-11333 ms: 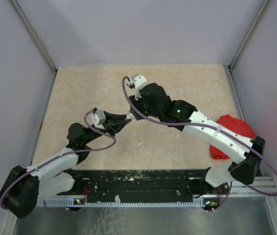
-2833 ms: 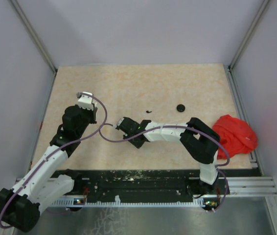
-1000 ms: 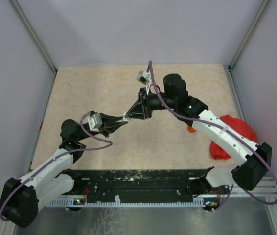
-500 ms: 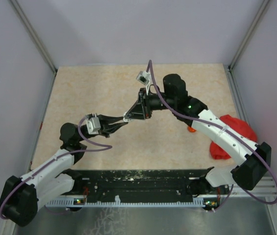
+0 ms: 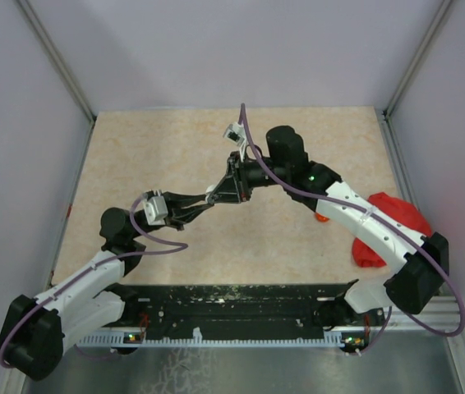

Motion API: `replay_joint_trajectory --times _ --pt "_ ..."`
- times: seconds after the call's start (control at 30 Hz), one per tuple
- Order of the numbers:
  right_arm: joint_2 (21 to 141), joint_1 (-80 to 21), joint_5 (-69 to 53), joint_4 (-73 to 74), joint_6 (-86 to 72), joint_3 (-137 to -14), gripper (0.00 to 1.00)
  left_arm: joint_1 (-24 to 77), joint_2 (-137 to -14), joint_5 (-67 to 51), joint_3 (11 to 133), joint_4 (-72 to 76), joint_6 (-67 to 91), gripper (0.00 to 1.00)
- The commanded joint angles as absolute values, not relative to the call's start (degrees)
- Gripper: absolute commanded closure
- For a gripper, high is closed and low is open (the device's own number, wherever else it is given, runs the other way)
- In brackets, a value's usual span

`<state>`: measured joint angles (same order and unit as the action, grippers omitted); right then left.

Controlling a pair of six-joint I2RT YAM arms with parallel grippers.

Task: Insert the wireless bluetooth earbuds into the charging case
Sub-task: Place the earbud in the charging case.

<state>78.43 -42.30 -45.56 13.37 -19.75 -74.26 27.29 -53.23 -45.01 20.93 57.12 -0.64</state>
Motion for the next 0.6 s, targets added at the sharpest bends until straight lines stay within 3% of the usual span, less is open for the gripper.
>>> replay_joint_trajectory --times 0.0,0.57 --pt "78.0 -43.0 -46.6 12.0 -20.4 -75.5 0.90 27.7 -52.2 -44.6 20.4 60.2 0.3 0.99" --pt "77.9 -43.0 -44.6 13.7 -21.5 -75.5 0.90 27.7 -51.3 -42.6 19.3 60.7 -0.4 0.99"
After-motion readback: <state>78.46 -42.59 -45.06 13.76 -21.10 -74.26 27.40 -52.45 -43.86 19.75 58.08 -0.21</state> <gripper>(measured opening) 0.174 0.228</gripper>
